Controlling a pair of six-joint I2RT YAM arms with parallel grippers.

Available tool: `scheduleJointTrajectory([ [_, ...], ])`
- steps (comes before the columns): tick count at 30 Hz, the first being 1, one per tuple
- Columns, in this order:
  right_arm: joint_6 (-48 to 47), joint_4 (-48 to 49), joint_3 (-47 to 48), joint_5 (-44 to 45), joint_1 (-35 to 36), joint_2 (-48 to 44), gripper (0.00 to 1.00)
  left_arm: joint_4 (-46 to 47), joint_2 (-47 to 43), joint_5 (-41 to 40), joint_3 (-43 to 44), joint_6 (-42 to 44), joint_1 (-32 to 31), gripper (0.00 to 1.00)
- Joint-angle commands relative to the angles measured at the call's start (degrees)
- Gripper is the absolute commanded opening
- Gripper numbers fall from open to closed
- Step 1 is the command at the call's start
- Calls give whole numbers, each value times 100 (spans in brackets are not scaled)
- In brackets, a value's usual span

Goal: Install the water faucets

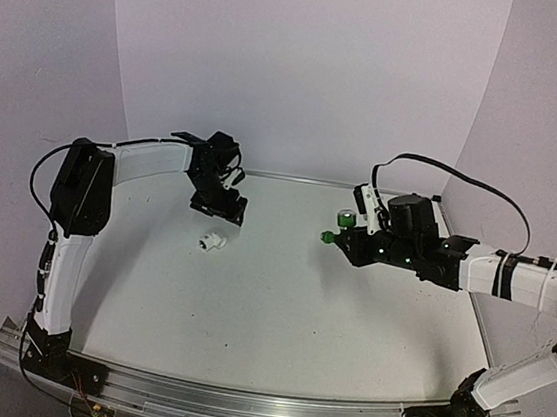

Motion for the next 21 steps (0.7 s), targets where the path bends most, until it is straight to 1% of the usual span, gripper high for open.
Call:
scheduleJointTrajectory([
  [1,-42,264,27,-83,-8,-190,0,-741,277,-307,360,532,50,87],
  [5,-50,263,81,-157,-7,-133,0,-1059,512,-319,543,590,7,87],
  [9,-67,264,141,-196,-10,-81,0,-1131,641,-361,601,591,-49,86],
  [11,-68,265,162,-216,-9,-62,0,-1136,705,-343,635,593,-57,84],
  [19,-46,264,177,-252,-8,-34,0,-1121,828,-400,739,565,-102,57],
  [21,-35,263,161,-235,-10,-36,0,-1083,830,-468,771,552,-100,48],
])
